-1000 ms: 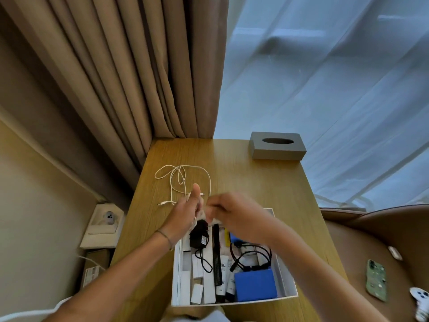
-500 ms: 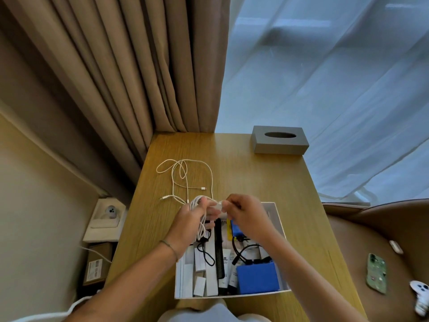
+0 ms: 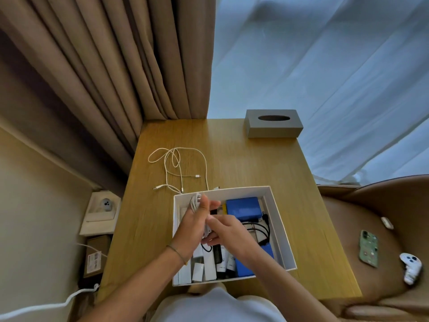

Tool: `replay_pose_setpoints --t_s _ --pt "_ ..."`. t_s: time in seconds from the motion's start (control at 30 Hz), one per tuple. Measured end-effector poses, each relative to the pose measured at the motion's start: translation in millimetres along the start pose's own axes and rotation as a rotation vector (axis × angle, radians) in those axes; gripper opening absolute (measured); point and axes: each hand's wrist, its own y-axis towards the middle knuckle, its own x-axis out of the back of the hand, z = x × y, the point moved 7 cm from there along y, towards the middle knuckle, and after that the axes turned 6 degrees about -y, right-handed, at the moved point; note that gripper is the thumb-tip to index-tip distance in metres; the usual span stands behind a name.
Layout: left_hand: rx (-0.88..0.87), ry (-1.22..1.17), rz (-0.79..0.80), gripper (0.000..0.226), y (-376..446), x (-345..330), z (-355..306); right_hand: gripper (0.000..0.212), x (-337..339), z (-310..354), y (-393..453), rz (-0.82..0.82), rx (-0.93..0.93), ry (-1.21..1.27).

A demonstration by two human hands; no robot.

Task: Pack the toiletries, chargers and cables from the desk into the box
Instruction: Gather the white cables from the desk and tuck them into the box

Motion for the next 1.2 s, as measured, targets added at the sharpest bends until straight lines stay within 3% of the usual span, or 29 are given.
replay_pose_setpoints --t_s 0.13,0.23,0.33,0.4,0.5,0.57,0.63,0.67,0.73,0.8,0.9,1.0,1.1,1.2 --pt "0.147 0.016 0.106 0.059 -9 -1 28 0.028 -3 -13 -18 0.008 -0.010 -0.144" --pt "0.243 -0.046 0.067 0.059 -17 -2 39 0.011 -9 -15 -27 0.010 0.011 -0.284" --pt "0.307 -0.022 0.005 0.060 -24 -11 46 0.039 -3 -9 -30 -0.227 0.111 -0.583" --pt "0.319 0.034 -0.043 0.061 -28 -18 51 0.038 0 -6 -32 -0.342 0.154 -0.799" --pt "0.378 -0.015 -0.131 0.062 -27 -21 57 0.033 -5 -4 -34 -0.365 0.232 -0.991" --pt "0.454 -0.125 -0.125 0.067 -26 -23 59 0.039 -6 -3 -39 -0.392 0.312 -1.009" --pt "0.482 -0.190 -0.066 0.067 -23 -28 55 0.031 -2 0 -45 -0.451 0.365 -0.900" --pt "0.481 -0.188 -0.036 0.064 -23 -28 53 0.024 4 0 -46 -0.483 0.363 -0.811" --pt "0.463 -0.161 0.021 0.057 -19 -22 49 0.029 22 -5 -44 -0.530 0.290 -0.664" --pt "0.384 -0.085 0.050 0.044 -13 -9 42 0.024 50 -10 -37 -0.564 0.223 -0.656" --pt "0.024 0.189 -0.042 0.013 -5 25 21 0.024 96 -9 -27 -0.592 0.169 -0.855" --pt "-0.267 0.497 -0.075 0.020 -7 46 15 0.021 123 -8 -10 -0.480 0.109 -1.167" --pt "-0.410 0.716 -0.021 0.020 -8 51 20 0.007 128 -14 5 -0.334 0.037 -1.388" --pt "-0.513 0.901 -0.012 0.017 -12 46 20 0.010 123 -19 15 -0.279 0.005 -1.488"
